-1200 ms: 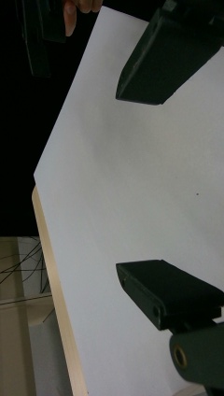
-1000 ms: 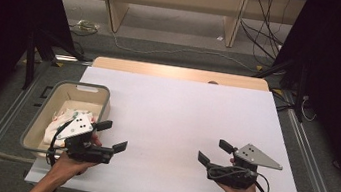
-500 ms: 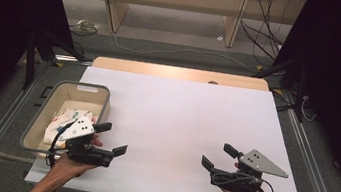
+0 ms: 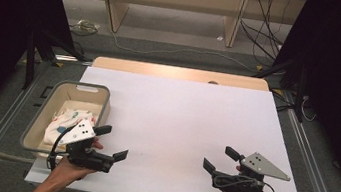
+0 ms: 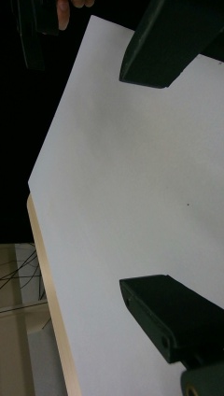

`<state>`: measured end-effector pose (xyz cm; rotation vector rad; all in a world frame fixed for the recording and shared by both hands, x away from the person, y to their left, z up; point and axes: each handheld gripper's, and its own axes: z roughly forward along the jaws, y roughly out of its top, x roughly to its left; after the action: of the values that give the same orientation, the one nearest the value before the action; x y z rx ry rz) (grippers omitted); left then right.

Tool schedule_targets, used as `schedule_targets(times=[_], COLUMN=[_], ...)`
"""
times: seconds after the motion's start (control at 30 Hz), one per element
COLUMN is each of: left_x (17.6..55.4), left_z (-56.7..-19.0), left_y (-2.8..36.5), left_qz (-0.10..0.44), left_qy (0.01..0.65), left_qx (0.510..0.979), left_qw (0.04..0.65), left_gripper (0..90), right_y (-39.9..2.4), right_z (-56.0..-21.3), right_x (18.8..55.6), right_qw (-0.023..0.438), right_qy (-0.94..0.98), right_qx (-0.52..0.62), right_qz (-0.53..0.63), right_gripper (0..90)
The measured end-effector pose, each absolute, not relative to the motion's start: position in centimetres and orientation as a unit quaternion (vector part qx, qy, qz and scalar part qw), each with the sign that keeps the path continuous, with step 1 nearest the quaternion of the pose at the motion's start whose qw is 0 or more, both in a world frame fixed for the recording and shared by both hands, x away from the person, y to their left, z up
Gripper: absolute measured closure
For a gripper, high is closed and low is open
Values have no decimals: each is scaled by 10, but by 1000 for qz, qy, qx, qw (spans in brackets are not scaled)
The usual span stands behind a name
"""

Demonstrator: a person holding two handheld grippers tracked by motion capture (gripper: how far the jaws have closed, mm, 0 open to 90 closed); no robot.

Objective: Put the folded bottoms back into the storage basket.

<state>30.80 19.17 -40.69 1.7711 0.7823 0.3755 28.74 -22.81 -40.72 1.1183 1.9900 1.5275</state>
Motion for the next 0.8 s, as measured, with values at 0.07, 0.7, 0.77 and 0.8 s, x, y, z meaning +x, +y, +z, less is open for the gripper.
schedule_targets(times=[0.07, 0.7, 0.77, 0.8], left_x=[309, 310, 310, 310], left_z=[-407, -405, -405, -405], left_y=[193, 194, 193, 193], left_qz=[162, 162, 162, 161], left_qy=[331, 332, 332, 333], left_qx=[746, 741, 741, 740], left_qw=[554, 561, 560, 561], left_gripper=[24, 24, 24, 24], right_y=[-228, -228, -228, -228], right_z=[-407, -405, -405, -405], right_x=[288, 288, 288, 288], right_qw=[197, 201, 202, 202], right_qy=[710, 707, 706, 706], right_qx=[398, 398, 398, 398], right_qz=[546, 550, 550, 550], right_gripper=[157, 157, 157, 157])
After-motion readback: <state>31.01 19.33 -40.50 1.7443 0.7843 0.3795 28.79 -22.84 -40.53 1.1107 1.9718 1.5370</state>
